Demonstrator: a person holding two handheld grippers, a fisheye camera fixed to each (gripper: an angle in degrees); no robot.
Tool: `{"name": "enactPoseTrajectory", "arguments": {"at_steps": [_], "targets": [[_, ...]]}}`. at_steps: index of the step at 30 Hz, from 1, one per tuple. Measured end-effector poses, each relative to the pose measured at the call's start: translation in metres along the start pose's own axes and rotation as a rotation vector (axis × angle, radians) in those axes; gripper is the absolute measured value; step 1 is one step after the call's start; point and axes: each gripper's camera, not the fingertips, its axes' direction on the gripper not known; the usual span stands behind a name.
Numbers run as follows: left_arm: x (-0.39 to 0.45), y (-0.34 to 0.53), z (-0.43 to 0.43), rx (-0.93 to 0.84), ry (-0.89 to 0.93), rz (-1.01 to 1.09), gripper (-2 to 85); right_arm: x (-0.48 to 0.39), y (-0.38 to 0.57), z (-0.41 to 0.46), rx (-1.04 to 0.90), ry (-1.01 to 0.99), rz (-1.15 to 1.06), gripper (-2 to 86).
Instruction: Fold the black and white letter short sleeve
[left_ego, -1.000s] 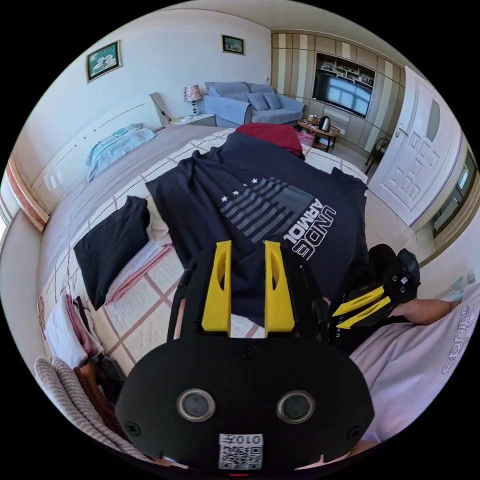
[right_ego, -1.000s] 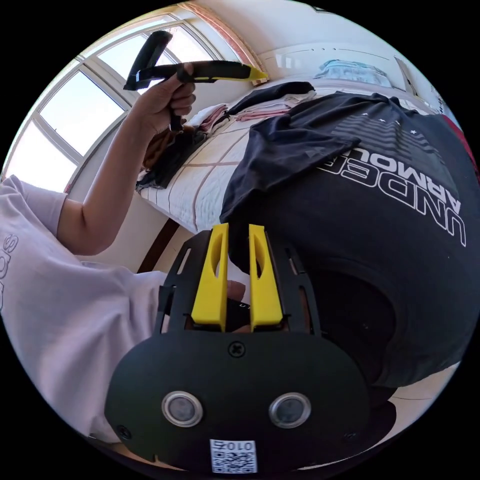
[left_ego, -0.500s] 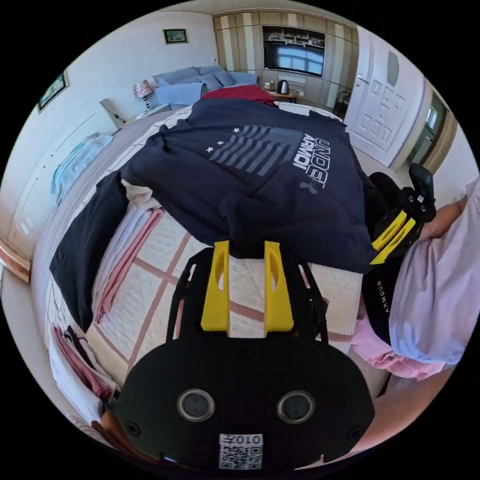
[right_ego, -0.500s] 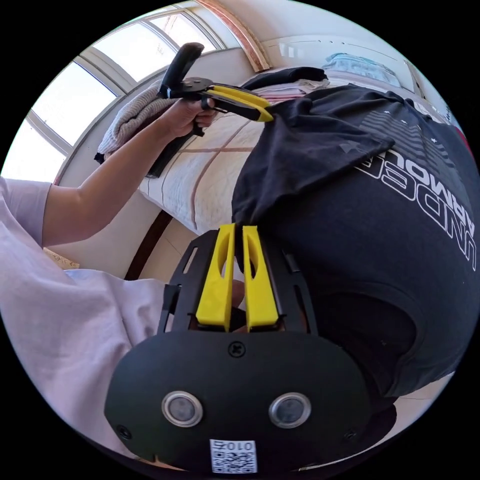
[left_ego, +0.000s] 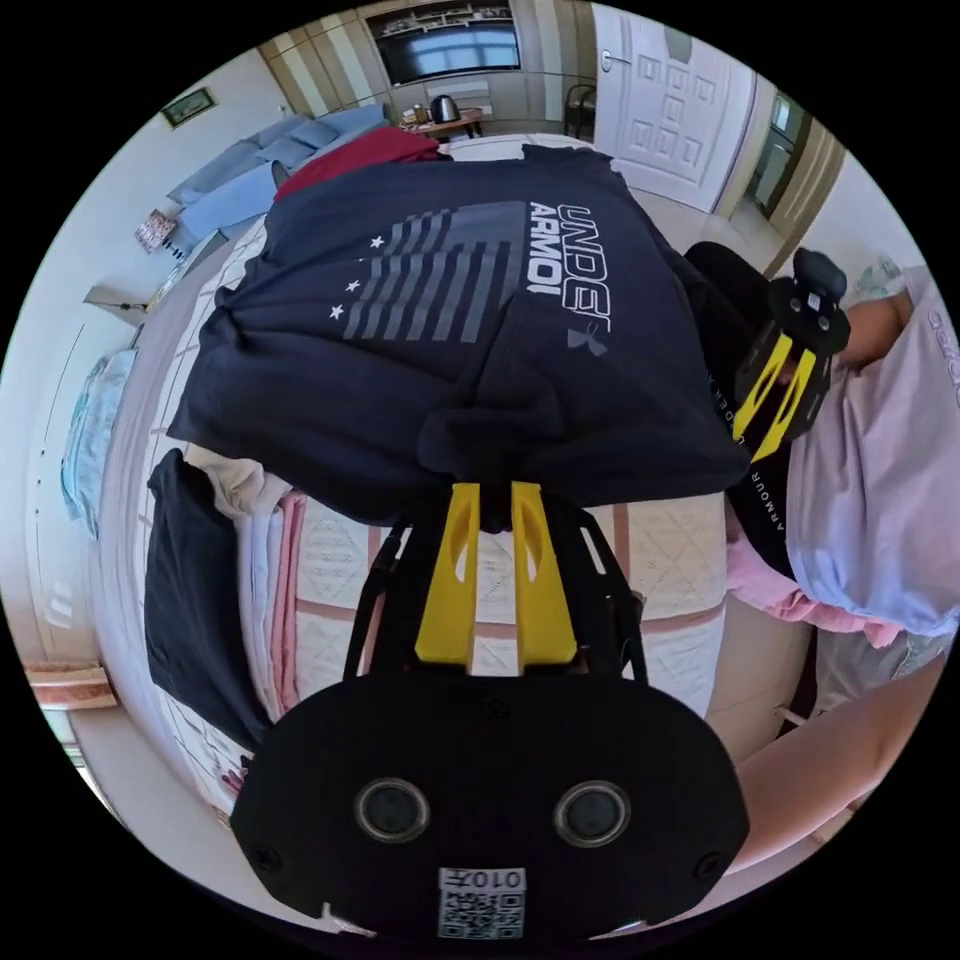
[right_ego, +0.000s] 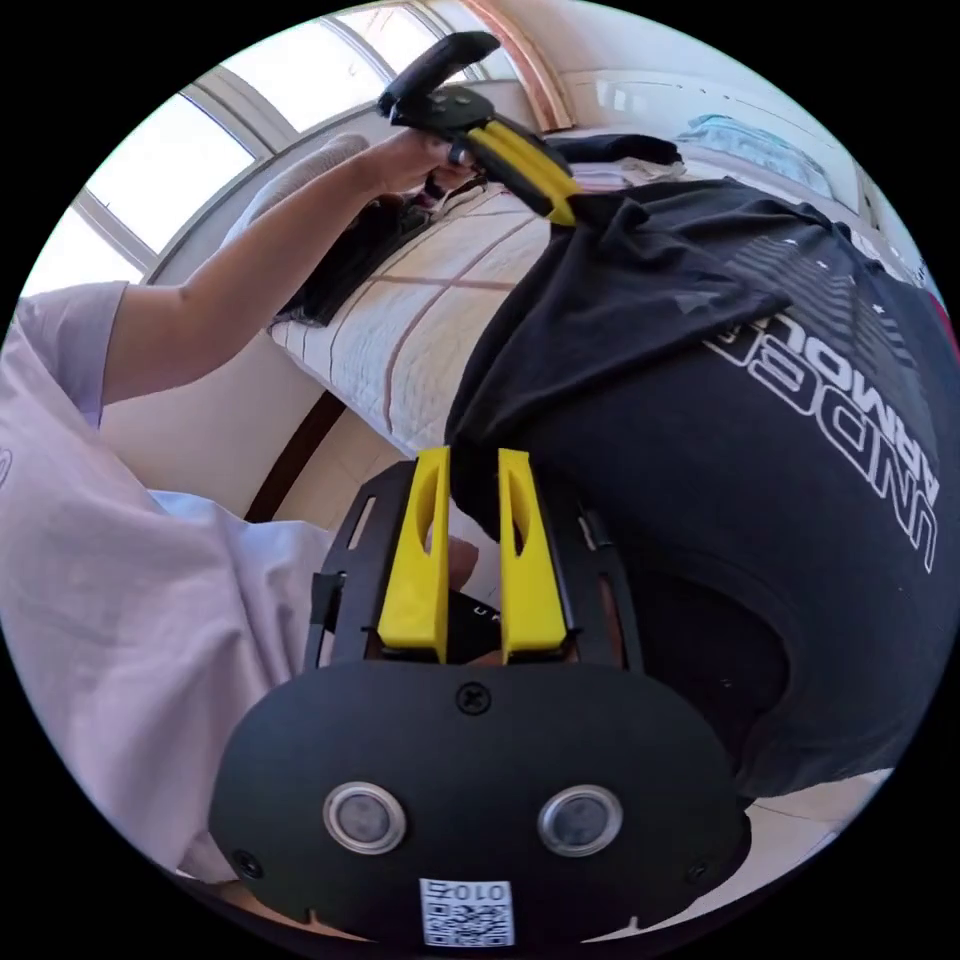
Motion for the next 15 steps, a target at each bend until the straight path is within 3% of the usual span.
{"name": "enactPoseTrajectory", "arguments": {"at_steps": [6, 12, 15], "targets": [[-0.038, -0.012, -0.013, 0.084, 0.069, 0.041, 8.6, 0.071, -0.051, -0.065, 0.147, 0.228, 0.166, 9.9], [-0.065, -0.037, -0.012, 0.029, 0.126, 0.112, 9.9, 0.125, -0.110, -0.034, 0.044, 0.185, 0.279, 9.4], [-0.078, -0.045, -0.008, -0.005, 0.162, 0.128, 10.1, 0.119, -0.117, -0.024, 0.024, 0.290, 0.291, 6.4]]}}
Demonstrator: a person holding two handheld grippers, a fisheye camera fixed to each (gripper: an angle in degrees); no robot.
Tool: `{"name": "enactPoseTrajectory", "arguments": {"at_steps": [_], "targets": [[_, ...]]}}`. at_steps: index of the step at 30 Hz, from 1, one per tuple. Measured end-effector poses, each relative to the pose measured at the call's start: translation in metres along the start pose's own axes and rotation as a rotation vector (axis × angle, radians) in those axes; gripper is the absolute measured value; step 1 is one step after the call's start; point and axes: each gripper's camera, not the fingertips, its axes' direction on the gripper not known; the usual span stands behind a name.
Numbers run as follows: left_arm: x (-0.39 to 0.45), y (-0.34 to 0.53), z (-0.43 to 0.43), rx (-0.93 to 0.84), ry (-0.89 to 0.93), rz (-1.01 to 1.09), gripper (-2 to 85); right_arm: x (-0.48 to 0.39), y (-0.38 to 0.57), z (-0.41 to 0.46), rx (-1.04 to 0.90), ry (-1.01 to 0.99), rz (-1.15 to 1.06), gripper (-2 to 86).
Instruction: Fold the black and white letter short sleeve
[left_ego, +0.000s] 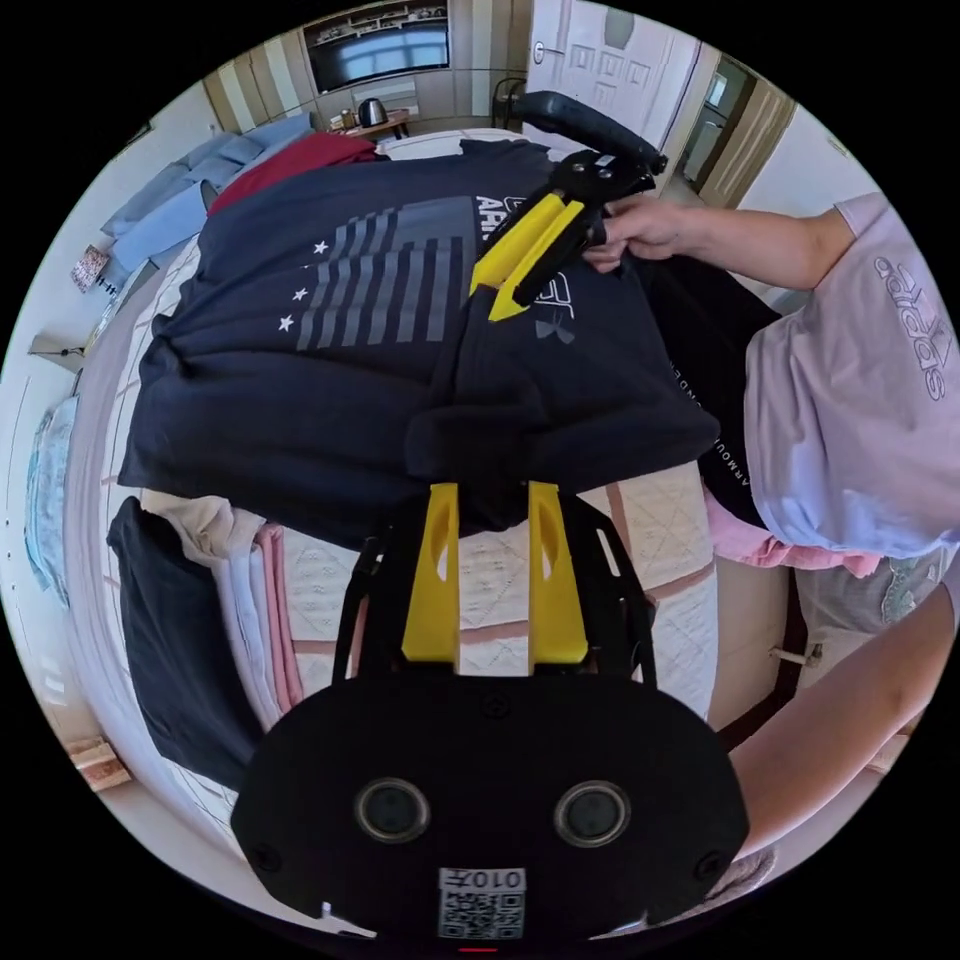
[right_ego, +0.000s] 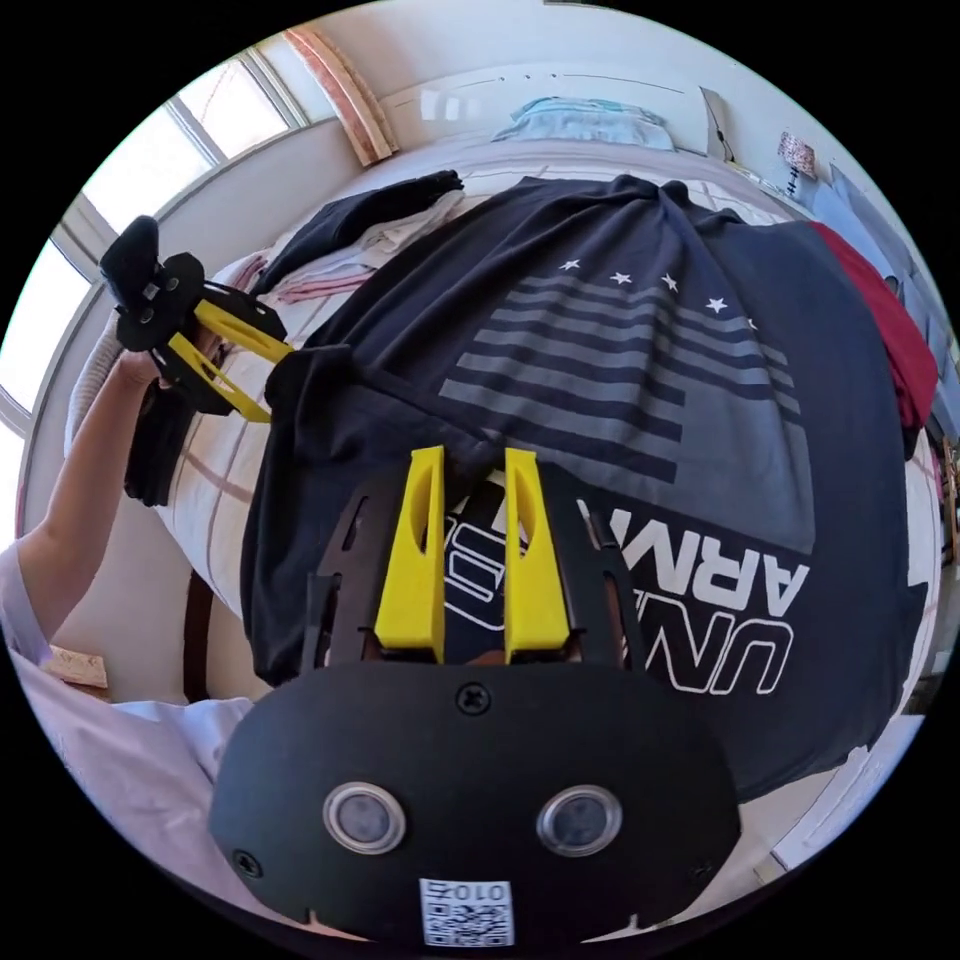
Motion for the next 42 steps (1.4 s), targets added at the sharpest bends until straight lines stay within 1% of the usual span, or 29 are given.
{"name": "enactPoseTrajectory", "arguments": {"at_steps": [2, 4, 5, 8, 10, 12, 15, 18, 20, 21, 22, 24, 26, 28, 29, 32, 35, 37, 39, 42], "targets": [[-0.011, -0.001, 0.003, -0.016, 0.044, -0.004, 10.0, -0.005, 0.003, -0.014, 0.018, -0.018, -0.015, 4.3], [-0.022, -0.001, 0.004, -0.015, 0.092, -0.016, 9.9, -0.003, 0.016, -0.044, 0.059, -0.150, -0.029, 3.8], [-0.029, 0.000, 0.002, 0.007, 0.107, -0.024, 9.8, 0.000, 0.022, -0.050, 0.070, -0.174, -0.019, 3.8], [-0.044, 0.000, -0.002, 0.035, 0.151, -0.032, 9.6, 0.033, 0.054, -0.058, 0.082, -0.180, 0.124, 3.6], [-0.052, -0.003, -0.006, 0.054, 0.188, -0.027, 9.5, 0.052, 0.068, -0.046, 0.092, -0.285, 0.165, 3.6], [-0.061, -0.014, -0.006, 0.014, 0.212, -0.023, 9.2, 0.050, 0.067, -0.035, 0.061, -0.281, 0.128, 3.8], [-0.070, -0.027, -0.008, -0.035, 0.215, -0.010, 8.6, 0.047, 0.070, -0.028, 0.034, -0.184, 0.126, 4.5], [-0.082, -0.032, -0.014, -0.066, 0.219, -0.050, 7.5, 0.049, 0.087, -0.049, 0.127, -0.144, 0.185, 6.1], [-0.089, -0.032, -0.016, -0.059, 0.249, -0.073, 6.8, 0.035, 0.098, -0.059, 0.160, -0.212, 0.125, 6.7], [-0.092, -0.034, -0.017, -0.055, 0.262, -0.079, 6.2, 0.018, 0.106, -0.061, 0.157, -0.311, 0.036, 6.8], [-0.093, -0.035, -0.017, -0.054, 0.260, -0.079, 5.9, -0.003, 0.113, -0.058, 0.118, -0.391, -0.037, 6.8], [-0.096, -0.041, -0.018, -0.054, 0.250, -0.086, 4.8, -0.036, 0.125, -0.045, 0.021, -0.444, -0.117, 6.8], [-0.096, -0.046, -0.019, -0.059, 0.237, -0.088, 3.8, -0.066, 0.137, -0.032, -0.042, -0.439, -0.183, 6.9], [-0.096, -0.050, -0.022, -0.065, 0.218, -0.089, 2.6, -0.094, 0.146, -0.008, -0.135, -0.394, -0.246, 7.0], [-0.095, -0.053, -0.023, -0.070, 0.209, -0.090, 1.8, -0.099, 0.147, -0.003, -0.148, -0.383, -0.256, 6.9], [-0.088, -0.062, -0.029, -0.088, 0.171, -0.068, 0.5, -0.111, 0.145, 0.012, -0.145, -0.340, -0.264, 5.7], [-0.077, -0.073, -0.034, -0.141, 0.160, -0.015, 0.0, -0.118, 0.144, 0.009, -0.122, -0.369, -0.258, 4.8], [-0.071, -0.079, -0.039, -0.180, 0.136, 0.023, -0.1, -0.131, 0.152, 0.004, -0.126, -0.425, -0.294, 4.5], [-0.068, -0.083, -0.045, -0.237, 0.109, 0.038, -0.2, -0.137, 0.157, 0.004, -0.115, -0.385, -0.296, 4.4], [-0.071, -0.088, -0.048, -0.235, 0.117, 0.023, -0.2, -0.136, 0.156, 0.019, -0.159, -0.404, -0.290, 4.4]]}}
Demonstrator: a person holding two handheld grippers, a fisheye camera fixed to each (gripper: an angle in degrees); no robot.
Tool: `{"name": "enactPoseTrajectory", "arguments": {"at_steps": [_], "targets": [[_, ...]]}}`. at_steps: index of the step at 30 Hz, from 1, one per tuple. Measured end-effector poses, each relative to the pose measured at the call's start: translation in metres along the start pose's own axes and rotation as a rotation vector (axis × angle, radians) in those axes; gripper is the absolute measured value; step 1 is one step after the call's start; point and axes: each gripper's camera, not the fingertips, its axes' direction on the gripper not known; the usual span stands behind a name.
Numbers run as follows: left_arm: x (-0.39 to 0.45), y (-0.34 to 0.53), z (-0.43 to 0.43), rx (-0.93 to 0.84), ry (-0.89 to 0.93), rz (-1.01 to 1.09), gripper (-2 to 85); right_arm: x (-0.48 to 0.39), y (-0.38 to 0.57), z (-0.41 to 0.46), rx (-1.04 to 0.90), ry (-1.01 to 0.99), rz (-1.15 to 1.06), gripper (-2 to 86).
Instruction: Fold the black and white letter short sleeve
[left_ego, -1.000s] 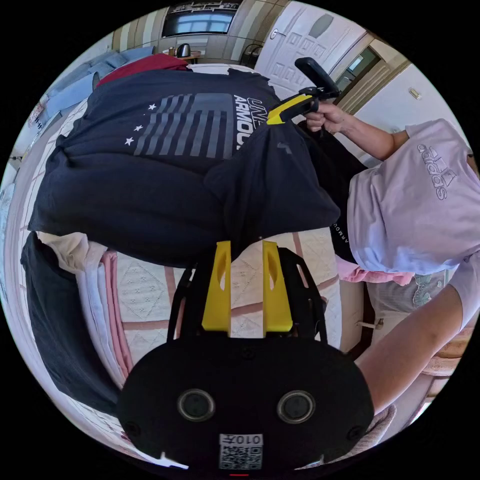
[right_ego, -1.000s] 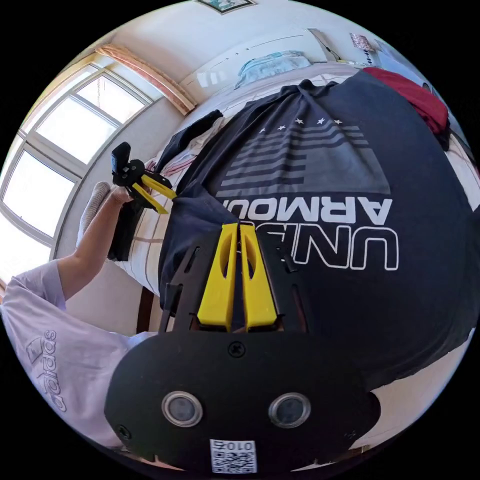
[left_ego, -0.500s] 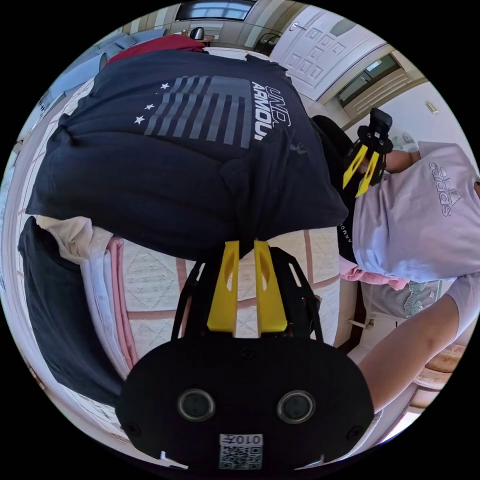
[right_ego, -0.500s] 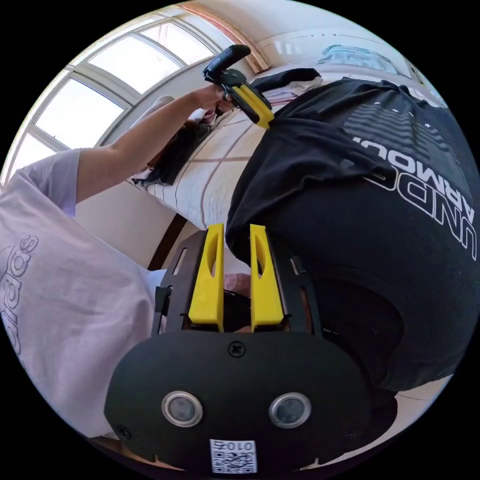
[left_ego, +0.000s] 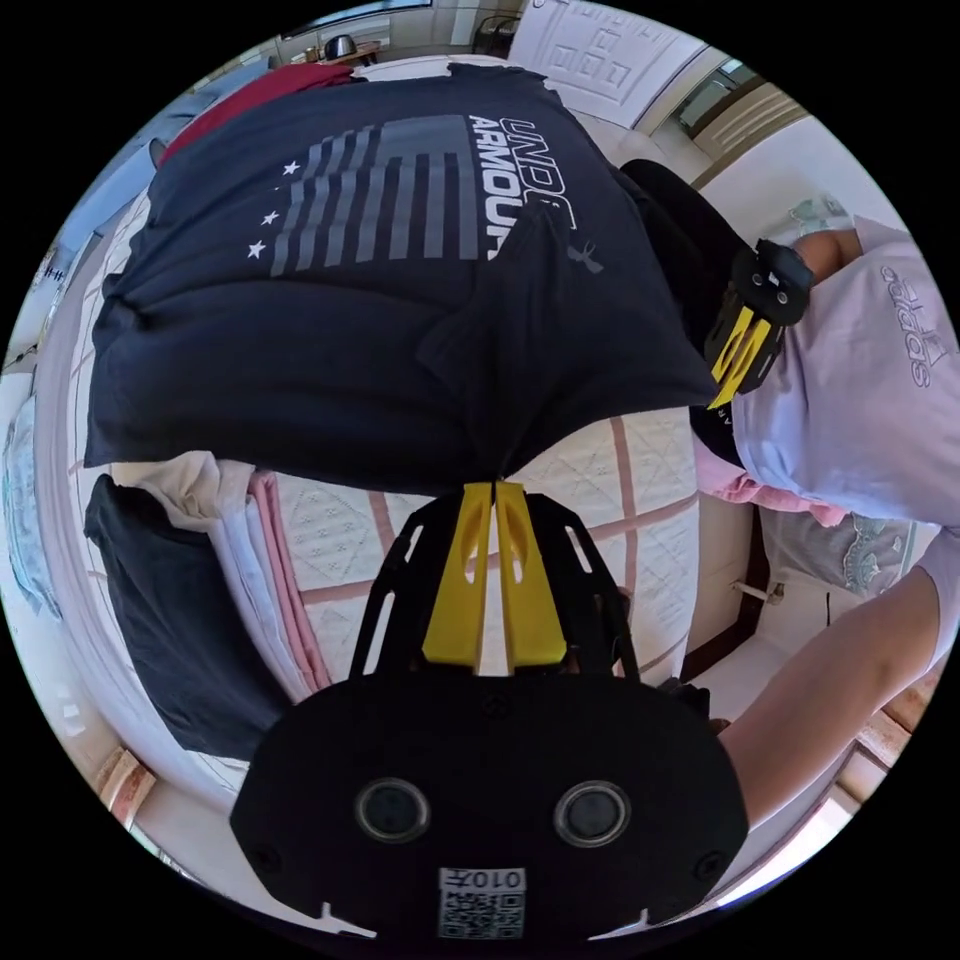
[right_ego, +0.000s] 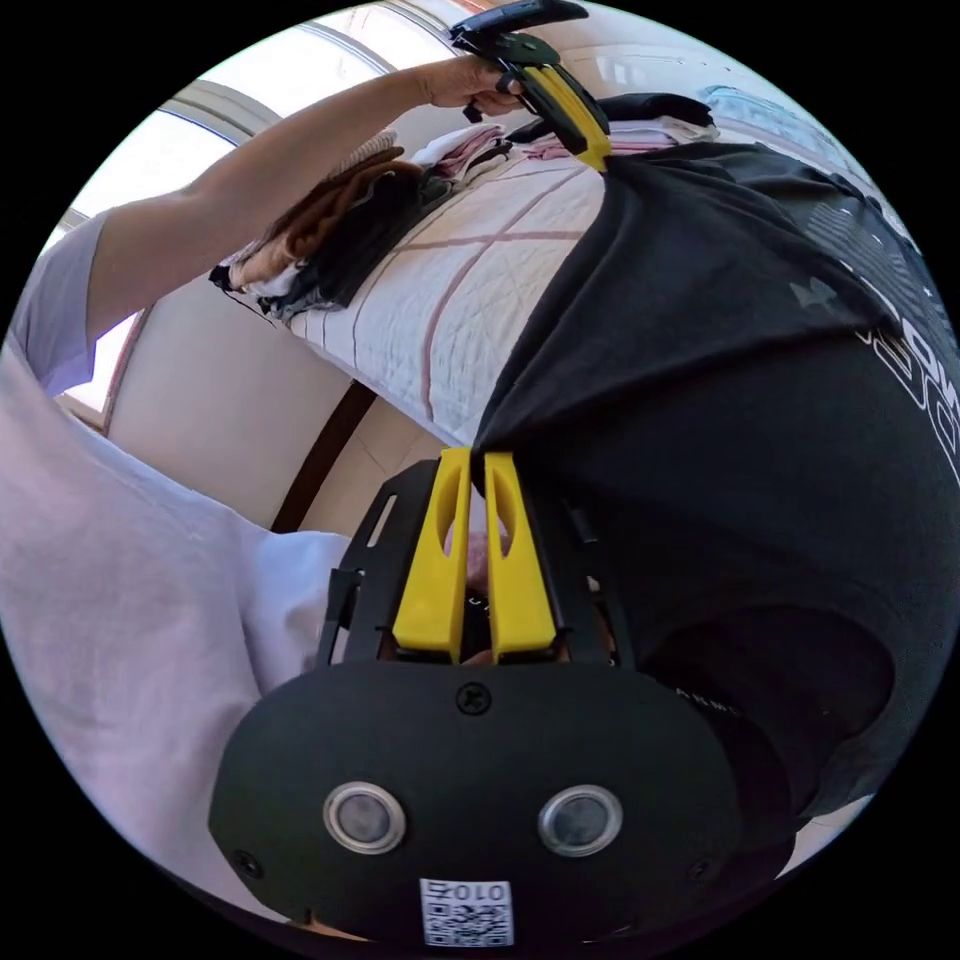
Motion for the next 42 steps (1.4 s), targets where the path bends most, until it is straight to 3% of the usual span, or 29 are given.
{"name": "enactPoseTrajectory", "arguments": {"at_steps": [8, 15, 21, 25, 29, 36, 42], "targets": [[-0.011, -0.005, 0.011, -0.032, 0.155, -0.114, 0.5, 0.000, -0.008, -0.018, -0.082, -0.083, -0.002, 5.8], [0.008, 0.016, -0.001, -0.137, -0.014, -0.231, 5.1, 0.008, 0.039, -0.053, -0.023, -0.014, 0.081, 7.1], [0.045, 0.021, -0.044, 0.193, -0.119, -0.272, 8.9, 0.008, 0.026, -0.104, 0.182, 0.172, 0.123, 8.4], [0.038, 0.010, -0.034, 0.250, -0.100, -0.355, 10.1, 0.040, -0.007, -0.142, 0.255, 0.311, 0.216, 9.1], [0.021, -0.007, -0.019, 0.346, 0.078, -0.384, 9.9, 0.063, -0.022, -0.149, 0.242, 0.339, 0.315, 9.1], [0.039, -0.032, -0.002, 0.223, 0.093, -0.217, 4.4, 0.048, -0.021, -0.139, 0.226, 0.325, 0.319, 4.9], [0.051, -0.011, -0.030, 0.451, 0.058, -0.192, 3.4, 0.024, 0.003, -0.162, 0.324, 0.390, 0.306, 4.2]]}}
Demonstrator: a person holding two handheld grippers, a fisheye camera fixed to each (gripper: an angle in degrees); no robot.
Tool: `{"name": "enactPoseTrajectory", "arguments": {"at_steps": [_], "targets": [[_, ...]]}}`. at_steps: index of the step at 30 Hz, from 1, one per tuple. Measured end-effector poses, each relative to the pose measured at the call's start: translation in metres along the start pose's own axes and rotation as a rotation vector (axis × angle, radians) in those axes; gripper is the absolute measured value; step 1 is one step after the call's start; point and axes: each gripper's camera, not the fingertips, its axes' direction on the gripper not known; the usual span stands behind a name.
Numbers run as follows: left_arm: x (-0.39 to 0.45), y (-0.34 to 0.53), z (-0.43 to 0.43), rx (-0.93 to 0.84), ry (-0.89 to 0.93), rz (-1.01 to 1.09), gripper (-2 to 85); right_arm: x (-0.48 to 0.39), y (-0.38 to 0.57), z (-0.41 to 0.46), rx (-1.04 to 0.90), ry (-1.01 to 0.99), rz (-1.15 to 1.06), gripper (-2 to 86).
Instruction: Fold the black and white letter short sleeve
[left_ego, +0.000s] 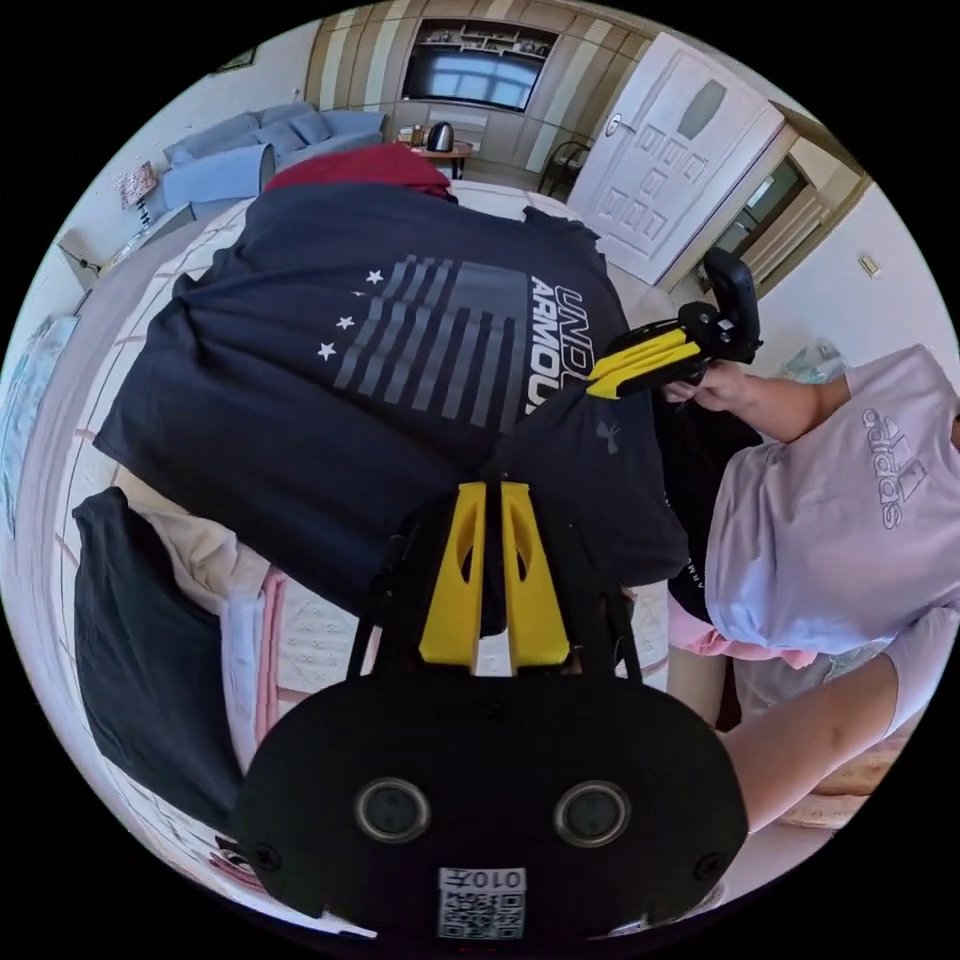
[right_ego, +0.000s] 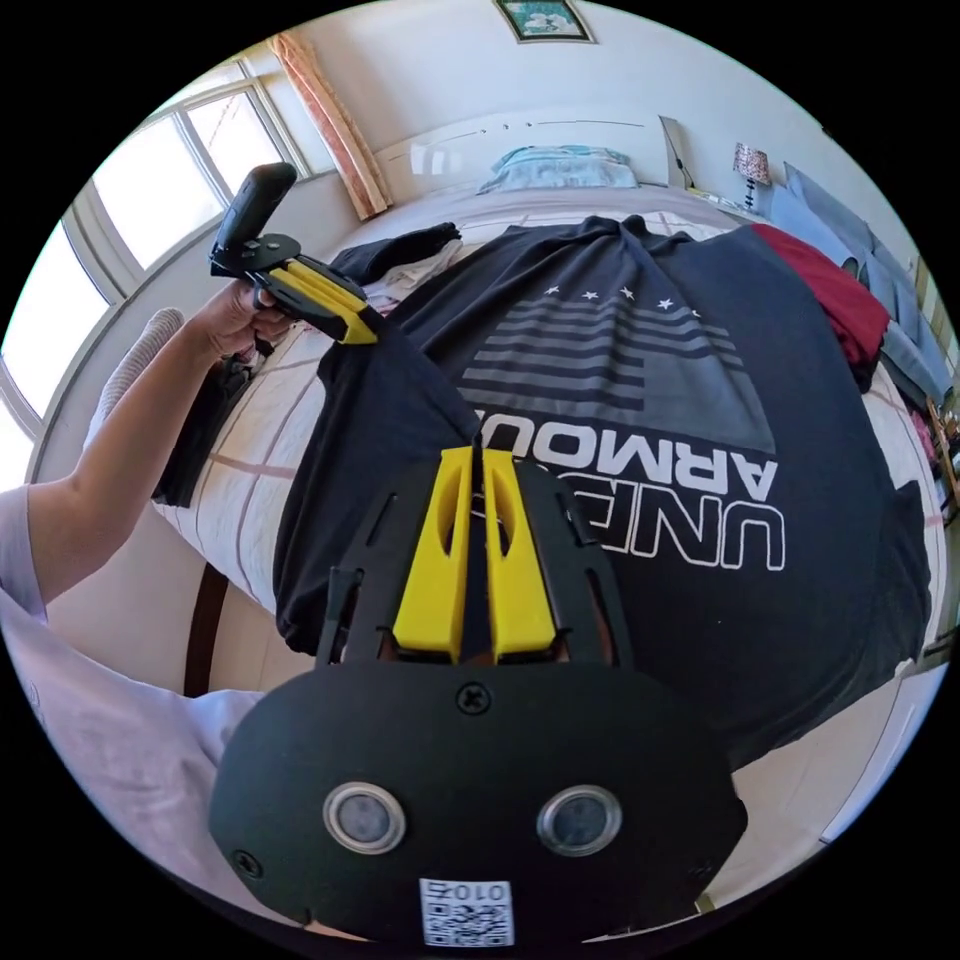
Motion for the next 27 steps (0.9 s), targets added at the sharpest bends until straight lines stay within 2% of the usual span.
{"name": "enactPoseTrajectory", "arguments": {"at_steps": [2, 4, 8, 11, 13, 15, 17, 19, 22, 24, 27], "targets": [[0.003, 0.001, 0.002, 0.021, -0.001, 0.000, 3.9, -0.001, 0.006, 0.002, -0.020, -0.009, -0.003, 4.3], [0.003, -0.001, 0.012, -0.037, -0.049, -0.039, 4.6, -0.001, 0.011, 0.004, -0.079, -0.014, -0.019, 4.6], [0.006, 0.004, 0.023, -0.119, -0.232, -0.166, 6.0, 0.001, 0.025, -0.029, 0.009, 0.067, 0.009, 4.8], [0.016, 0.016, 0.004, -0.006, -0.349, -0.262, 6.5, -0.001, 0.035, -0.044, 0.036, 0.041, -0.033, 4.3], [0.020, 0.024, -0.003, 0.104, -0.349, -0.323, 6.7, 0.009, 0.035, -0.030, -0.114, -0.007, -0.075, 3.8], [0.018, 0.030, -0.004, 0.184, -0.279, -0.412, 7.1, 0.029, 0.042, -0.054, -0.017, -0.093, -0.013, 3.4], [0.035, 0.021, -0.014, 0.280, -0.312, -0.388, 7.5, 0.056, 0.058, -0.095, 0.156, -0.126, 0.054, 3.8], [0.055, -0.002, -0.025, 0.374, -0.333, -0.317, 8.1, 0.102, 0.092, -0.151, 0.339, -0.021, 0.169, 5.7], [0.064, -0.069, -0.021, 0.377, -0.216, -0.217, 9.5, 0.177, 0.143, -0.210, 0.459, 0.196, 0.388, 7.6], [0.063, -0.145, -0.001, 0.340, -0.103, -0.120, 10.0, 0.225, 0.172, -0.239, 0.509, 0.191, 0.513, 7.6], [0.066, -0.253, 0.040, 0.286, -0.052, -0.016, 10.2, 0.289, 0.205, -0.270, 0.539, 0.206, 0.670, 8.9]]}}
